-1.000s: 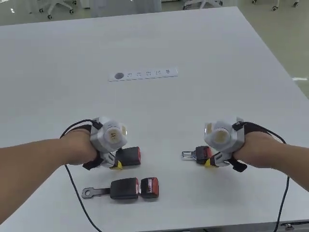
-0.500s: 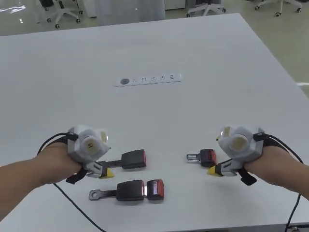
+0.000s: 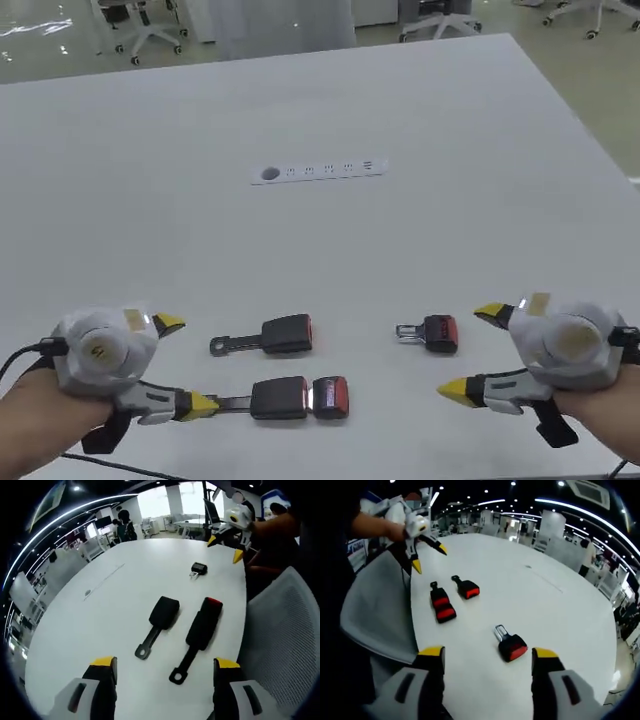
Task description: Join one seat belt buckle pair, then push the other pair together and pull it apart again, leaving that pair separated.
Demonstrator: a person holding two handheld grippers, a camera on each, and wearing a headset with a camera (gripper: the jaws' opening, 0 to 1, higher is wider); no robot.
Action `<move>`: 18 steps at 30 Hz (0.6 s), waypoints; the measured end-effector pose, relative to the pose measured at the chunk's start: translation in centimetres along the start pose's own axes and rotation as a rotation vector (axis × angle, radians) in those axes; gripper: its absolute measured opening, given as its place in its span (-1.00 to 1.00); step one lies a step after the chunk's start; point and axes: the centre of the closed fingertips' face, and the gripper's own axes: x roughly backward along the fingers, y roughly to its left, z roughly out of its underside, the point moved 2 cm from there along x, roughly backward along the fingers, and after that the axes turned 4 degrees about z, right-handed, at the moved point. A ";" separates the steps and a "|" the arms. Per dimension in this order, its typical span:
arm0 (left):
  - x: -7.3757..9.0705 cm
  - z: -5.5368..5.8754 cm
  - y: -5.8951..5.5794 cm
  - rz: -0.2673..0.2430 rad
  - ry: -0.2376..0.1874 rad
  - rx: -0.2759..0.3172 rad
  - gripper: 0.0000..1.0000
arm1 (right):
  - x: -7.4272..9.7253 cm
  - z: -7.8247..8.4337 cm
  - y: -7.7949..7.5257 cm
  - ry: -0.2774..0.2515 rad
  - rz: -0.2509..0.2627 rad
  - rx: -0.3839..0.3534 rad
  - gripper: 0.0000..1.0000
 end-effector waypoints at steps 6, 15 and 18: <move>2.2 1.4 -0.5 -0.038 -0.031 0.042 0.78 | 1.2 -0.7 1.0 -0.032 -0.010 0.013 0.64; 3.0 2.1 -0.3 -0.107 -0.093 0.125 1.00 | 1.1 -0.6 0.7 -0.079 0.057 -0.096 0.99; 3.1 2.8 -0.1 -0.123 -0.100 0.167 1.00 | 1.3 -0.6 0.5 -0.077 0.072 -0.109 0.96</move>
